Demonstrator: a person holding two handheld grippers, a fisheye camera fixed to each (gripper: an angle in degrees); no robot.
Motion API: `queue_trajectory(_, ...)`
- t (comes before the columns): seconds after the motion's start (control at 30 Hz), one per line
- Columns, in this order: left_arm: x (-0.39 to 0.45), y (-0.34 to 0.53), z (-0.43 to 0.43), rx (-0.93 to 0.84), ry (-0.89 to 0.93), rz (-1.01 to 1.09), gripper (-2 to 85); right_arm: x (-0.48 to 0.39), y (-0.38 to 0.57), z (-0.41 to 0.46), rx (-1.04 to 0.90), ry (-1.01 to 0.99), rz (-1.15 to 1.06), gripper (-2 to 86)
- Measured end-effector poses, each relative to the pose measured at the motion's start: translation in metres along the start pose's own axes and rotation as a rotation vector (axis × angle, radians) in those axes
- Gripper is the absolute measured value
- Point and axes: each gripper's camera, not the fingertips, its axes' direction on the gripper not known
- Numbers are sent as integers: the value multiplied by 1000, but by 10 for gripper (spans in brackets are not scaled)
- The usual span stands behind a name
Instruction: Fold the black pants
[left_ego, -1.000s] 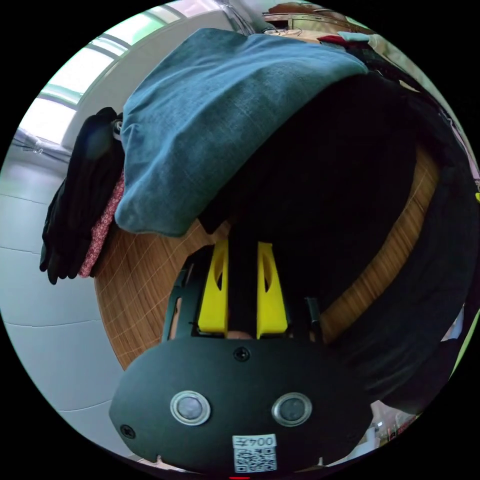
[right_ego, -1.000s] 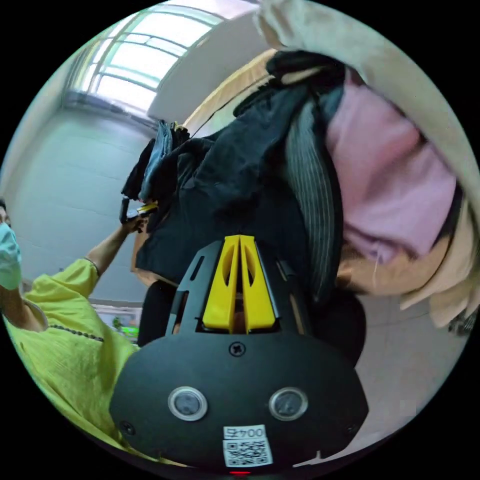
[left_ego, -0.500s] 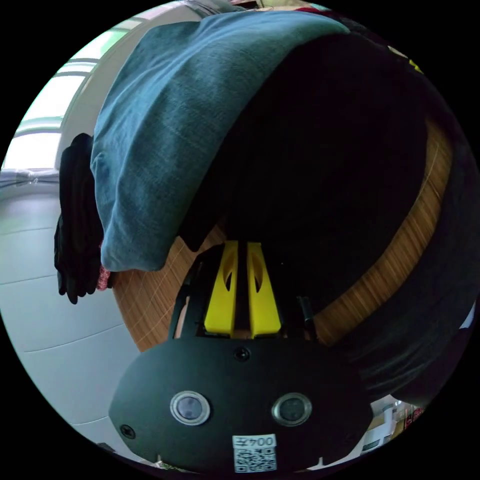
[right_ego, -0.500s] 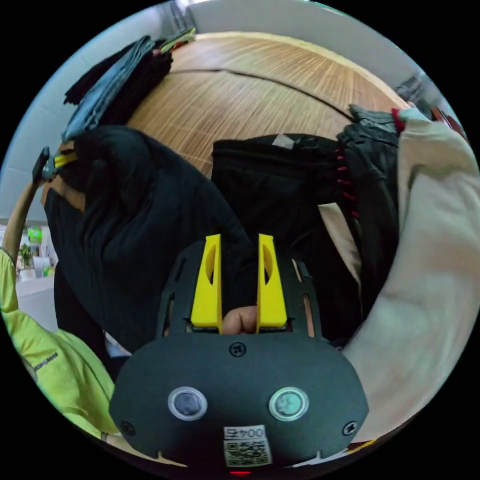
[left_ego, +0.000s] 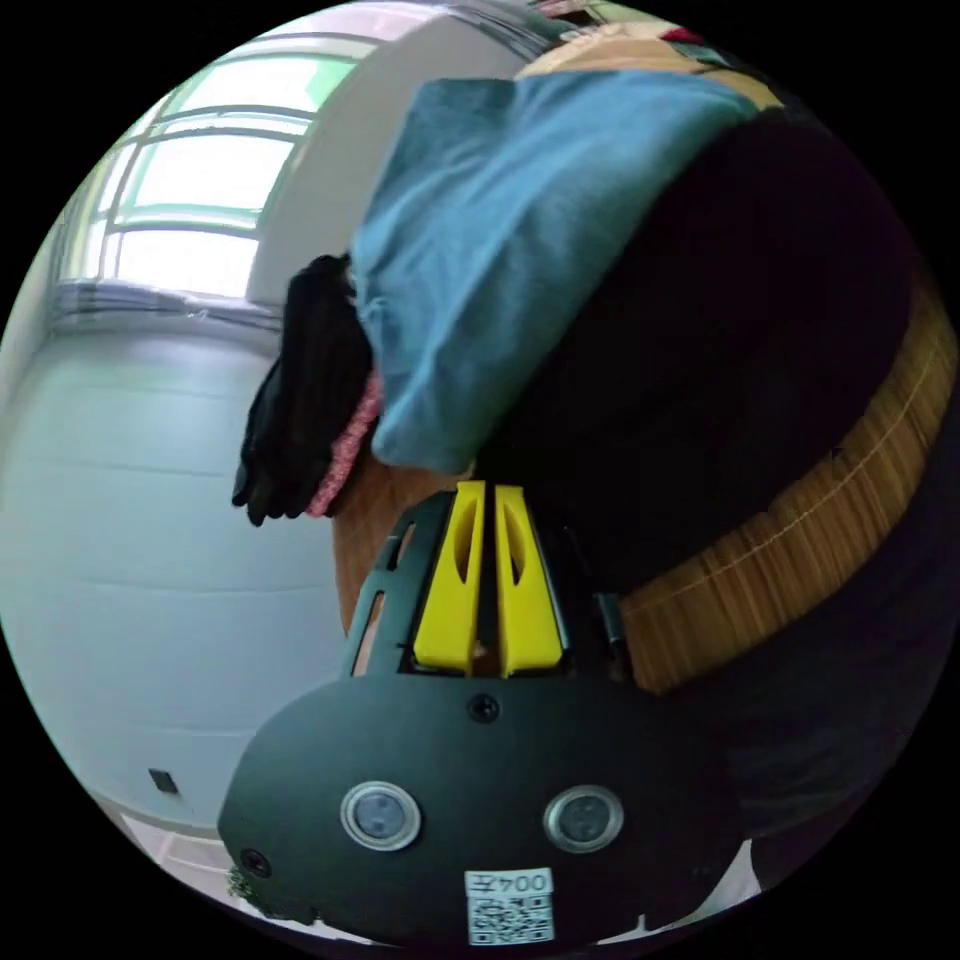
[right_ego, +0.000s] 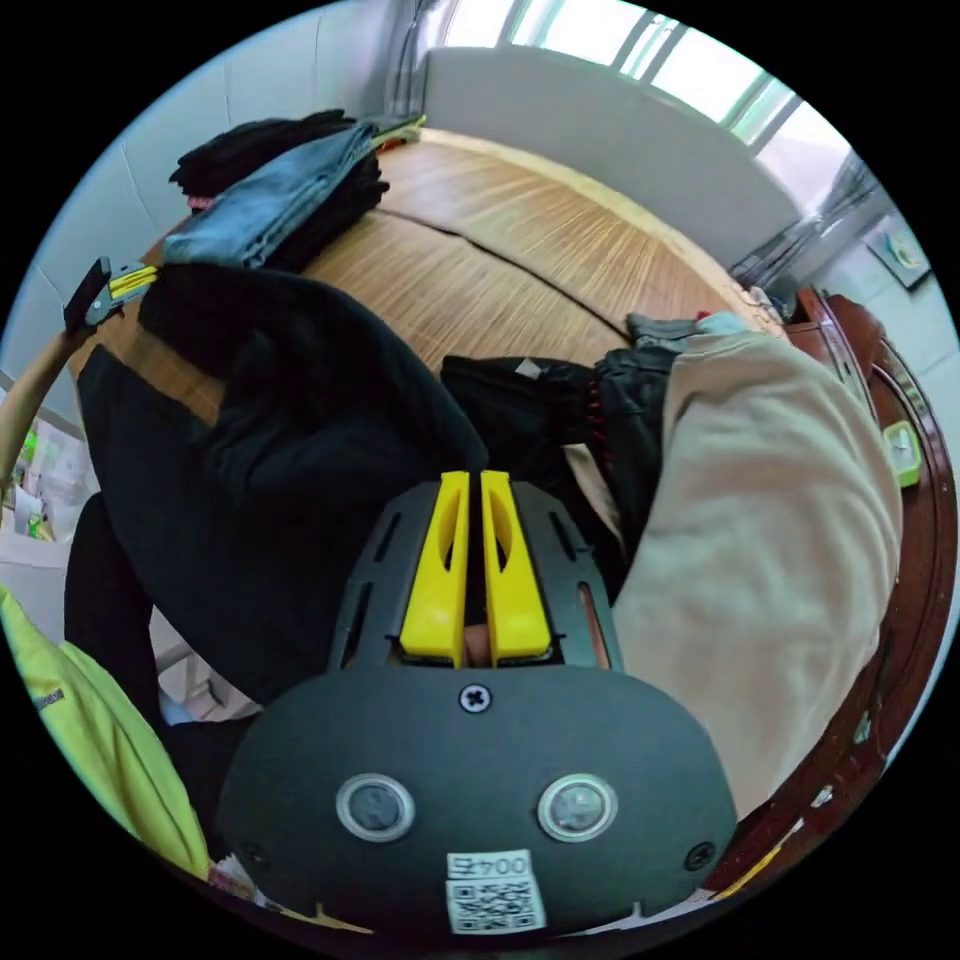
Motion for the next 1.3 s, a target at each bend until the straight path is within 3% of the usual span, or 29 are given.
queue_trajectory(0.37, -52, 191, -137, 205, -314, -364, 8, -106, 124, -87, 289, 262, 32, 4)
queue_trajectory(0.67, -17, 366, -178, 309, -497, -586, 17, -213, 222, -99, 409, 456, -24, 9)
queue_trajectory(0.97, 67, 490, -108, 134, -409, -280, 54, -284, 305, -25, 169, 331, -139, 35)
queue_trajectory(1.1, 67, 530, -87, 60, -383, -174, 50, -261, 317, -5, 45, 191, -78, 48)
queue_trajectory(1.3, 59, 599, -65, -4, -451, 25, 56, -212, 353, -2, 53, -16, 84, 49)
